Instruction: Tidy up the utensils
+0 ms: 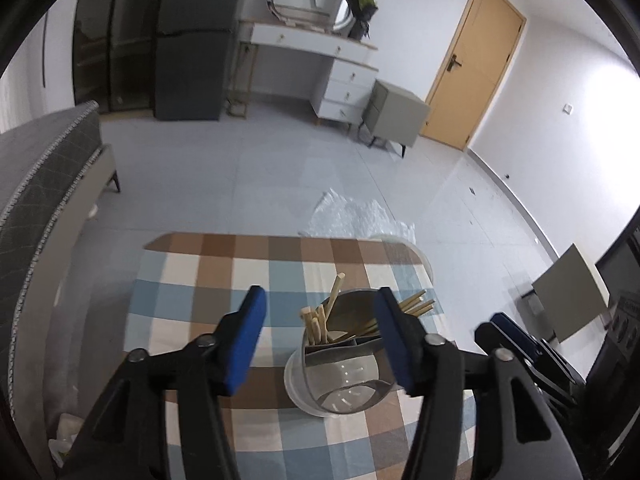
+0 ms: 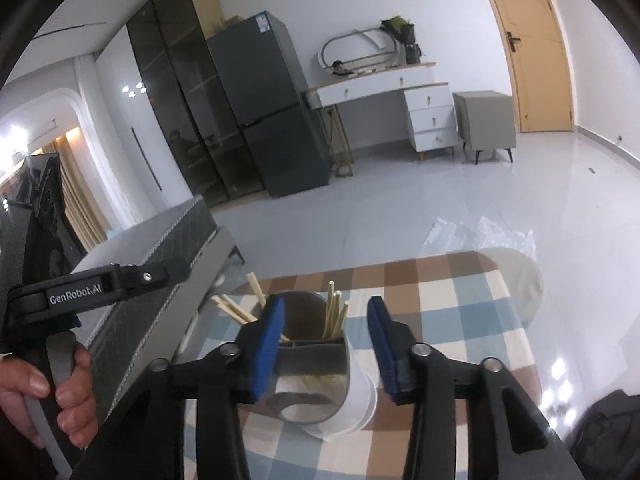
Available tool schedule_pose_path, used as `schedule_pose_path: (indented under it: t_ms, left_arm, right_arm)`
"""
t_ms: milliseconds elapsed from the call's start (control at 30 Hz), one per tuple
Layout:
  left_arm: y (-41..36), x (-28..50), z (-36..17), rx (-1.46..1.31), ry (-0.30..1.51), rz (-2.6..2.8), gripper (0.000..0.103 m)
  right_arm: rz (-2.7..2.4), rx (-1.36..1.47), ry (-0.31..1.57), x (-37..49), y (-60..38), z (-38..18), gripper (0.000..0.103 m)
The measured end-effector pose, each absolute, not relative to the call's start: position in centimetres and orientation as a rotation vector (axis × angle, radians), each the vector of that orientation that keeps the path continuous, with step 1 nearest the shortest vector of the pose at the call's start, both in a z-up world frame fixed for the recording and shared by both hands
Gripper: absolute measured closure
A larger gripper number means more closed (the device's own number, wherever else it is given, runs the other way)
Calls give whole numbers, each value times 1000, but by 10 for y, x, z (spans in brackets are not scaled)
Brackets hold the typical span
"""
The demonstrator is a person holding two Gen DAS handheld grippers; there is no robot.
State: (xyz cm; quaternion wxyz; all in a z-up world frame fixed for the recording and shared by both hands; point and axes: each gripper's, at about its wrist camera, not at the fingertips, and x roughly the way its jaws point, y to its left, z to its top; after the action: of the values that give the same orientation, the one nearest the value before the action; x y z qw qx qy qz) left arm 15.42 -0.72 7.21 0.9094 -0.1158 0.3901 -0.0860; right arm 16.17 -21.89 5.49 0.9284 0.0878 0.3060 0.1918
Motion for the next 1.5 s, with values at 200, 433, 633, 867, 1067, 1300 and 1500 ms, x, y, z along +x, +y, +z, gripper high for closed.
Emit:
schedule_pose_path:
  t_ms: [200, 433, 633, 867, 1067, 1300, 1500]
  left_arm:
    - [-4, 119, 94, -216, 724, -129, 29]
    - [-4, 88, 103, -182, 645, -85, 20]
    - [-4, 68, 97, -168, 622, -60, 19]
    - [-4, 45, 88, -148, 571, -36, 9]
    - [-2, 27, 78, -125, 540, -49, 4]
    - [1, 4, 63, -122, 496, -18, 2]
    - [-1, -5, 47, -140, 483, -5, 2]
  right_arm:
    - [387, 168, 555, 128, -222, 75, 48]
    - [416, 146, 481, 90, -223, 89, 44]
    - [408, 124, 415, 60, -227, 95, 42]
    - [388, 129, 380, 38, -232, 88, 28]
    - [377, 130, 358, 24, -234, 79, 21]
    - [352, 96, 347, 6, -232, 58, 8]
    - [325, 85, 356, -4, -235, 47, 3]
